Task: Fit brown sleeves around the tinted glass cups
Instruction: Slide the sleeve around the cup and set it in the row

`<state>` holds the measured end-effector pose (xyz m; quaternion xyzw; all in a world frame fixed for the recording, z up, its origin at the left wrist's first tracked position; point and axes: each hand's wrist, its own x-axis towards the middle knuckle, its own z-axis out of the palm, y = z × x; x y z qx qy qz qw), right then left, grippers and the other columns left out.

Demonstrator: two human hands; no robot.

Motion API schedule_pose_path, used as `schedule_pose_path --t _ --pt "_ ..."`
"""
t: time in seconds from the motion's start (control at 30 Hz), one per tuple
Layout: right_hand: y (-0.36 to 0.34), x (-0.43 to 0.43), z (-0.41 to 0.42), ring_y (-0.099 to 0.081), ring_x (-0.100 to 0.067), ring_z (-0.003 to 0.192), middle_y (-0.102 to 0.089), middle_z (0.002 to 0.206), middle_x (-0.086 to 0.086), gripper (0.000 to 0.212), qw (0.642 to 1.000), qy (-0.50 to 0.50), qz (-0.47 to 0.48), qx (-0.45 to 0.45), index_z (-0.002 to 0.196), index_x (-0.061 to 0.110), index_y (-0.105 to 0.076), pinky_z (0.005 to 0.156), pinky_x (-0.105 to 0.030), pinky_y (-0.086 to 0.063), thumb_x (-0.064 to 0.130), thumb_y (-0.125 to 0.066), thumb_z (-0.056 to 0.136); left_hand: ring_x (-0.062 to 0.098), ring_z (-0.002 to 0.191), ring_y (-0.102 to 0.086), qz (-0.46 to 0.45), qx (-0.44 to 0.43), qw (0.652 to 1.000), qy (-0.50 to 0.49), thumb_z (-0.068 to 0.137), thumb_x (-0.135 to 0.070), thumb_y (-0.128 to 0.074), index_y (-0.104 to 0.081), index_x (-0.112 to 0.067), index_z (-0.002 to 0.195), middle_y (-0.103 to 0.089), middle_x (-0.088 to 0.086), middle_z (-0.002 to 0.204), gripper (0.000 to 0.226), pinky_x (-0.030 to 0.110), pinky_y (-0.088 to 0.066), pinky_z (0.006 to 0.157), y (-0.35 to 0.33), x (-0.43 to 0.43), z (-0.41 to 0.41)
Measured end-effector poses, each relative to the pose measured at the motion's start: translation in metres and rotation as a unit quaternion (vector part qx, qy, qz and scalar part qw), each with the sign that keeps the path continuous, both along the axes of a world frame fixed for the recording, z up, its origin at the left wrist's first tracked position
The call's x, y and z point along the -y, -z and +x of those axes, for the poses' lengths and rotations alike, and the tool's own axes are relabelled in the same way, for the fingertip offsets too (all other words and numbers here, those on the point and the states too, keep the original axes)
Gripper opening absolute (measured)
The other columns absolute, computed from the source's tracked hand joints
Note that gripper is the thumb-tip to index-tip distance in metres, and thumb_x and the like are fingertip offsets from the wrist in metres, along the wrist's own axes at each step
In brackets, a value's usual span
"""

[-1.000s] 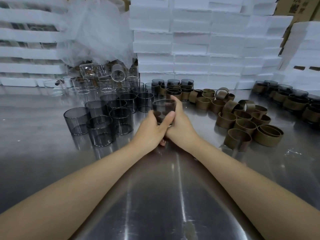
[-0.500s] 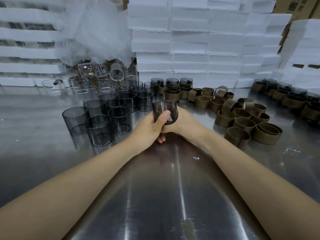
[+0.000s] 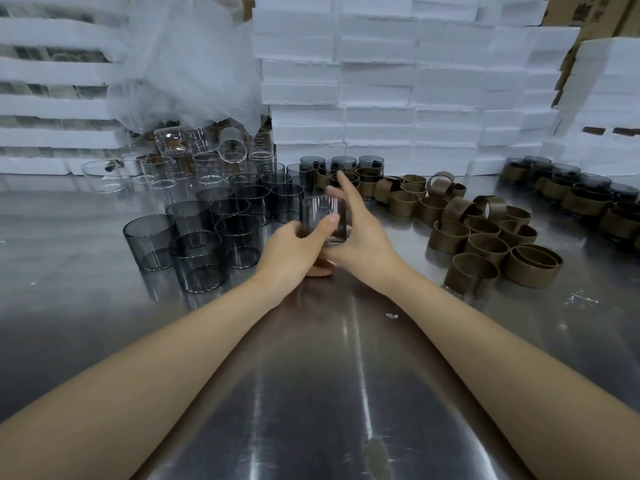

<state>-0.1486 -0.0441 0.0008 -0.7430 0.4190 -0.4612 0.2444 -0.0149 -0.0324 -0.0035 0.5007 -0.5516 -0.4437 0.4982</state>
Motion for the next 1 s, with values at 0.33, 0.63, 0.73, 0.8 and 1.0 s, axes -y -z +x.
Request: schedule_pose_path --t 0.33,0.63,0.73,0.8,1.0 --pt "-0.006 -0.002 -0.002 -0.060 -0.005 0.089 -0.062 0.098 0.005 0.062 0.991 -0.117 0.059 0.027 0.105 0.022 -0.049 0.083 -0.022 -0.051 0.001 -0.088 0.062 0.022 0.092 -0.071 0.057 -0.249 0.954 0.159 0.077 -0.035 -0.069 -0.061 -0.004 0.120 -0.072 0.014 0.100 0.053 0.034 -0.058 0.078 -0.007 -0.003 0.008" --pt "-0.011 -0.011 0.008 -0.060 -0.019 0.095 -0.054 0.109 -0.003 0.057 0.993 -0.025 0.001 -0.119 0.116 0.017 -0.031 0.083 -0.040 -0.052 0.023 -0.075 0.079 0.028 0.098 -0.064 -0.007 -0.204 0.979 0.024 0.097 -0.043 -0.054 -0.059 -0.002 0.124 -0.065 0.022 0.108 0.049 0.047 -0.050 0.093 -0.008 -0.007 -0.005" --pt "-0.012 -0.013 0.008 -0.056 -0.021 0.097 -0.051 0.115 -0.003 0.061 0.979 0.035 -0.060 -0.191 0.124 0.011 -0.034 0.079 -0.043 -0.050 0.028 -0.072 0.080 0.026 0.094 -0.064 -0.044 -0.160 0.986 0.004 0.101 -0.045 -0.043 -0.064 -0.007 0.114 -0.067 0.019 0.101 0.045 0.050 -0.050 0.094 -0.007 -0.010 -0.007" --pt "-0.010 -0.013 0.008 -0.054 -0.023 0.103 -0.050 0.120 -0.005 0.064 0.966 0.067 -0.080 -0.235 0.128 0.009 -0.035 0.079 -0.040 -0.048 0.032 -0.072 0.081 0.024 0.093 -0.065 -0.064 -0.117 0.991 -0.018 0.103 -0.043 -0.039 -0.066 -0.015 0.104 -0.069 0.009 0.094 0.039 0.053 -0.049 0.095 -0.004 -0.010 -0.006" --pt "-0.010 -0.007 0.004 -0.060 -0.007 0.089 -0.058 0.103 0.004 0.070 0.993 0.034 0.101 -0.041 0.130 0.009 -0.030 0.070 -0.011 -0.048 0.033 -0.075 0.081 0.013 0.121 -0.058 -0.070 -0.094 0.993 0.021 0.104 -0.038 -0.035 -0.050 -0.021 0.140 -0.063 -0.007 0.129 0.043 0.033 -0.049 0.101 -0.001 -0.006 -0.005"
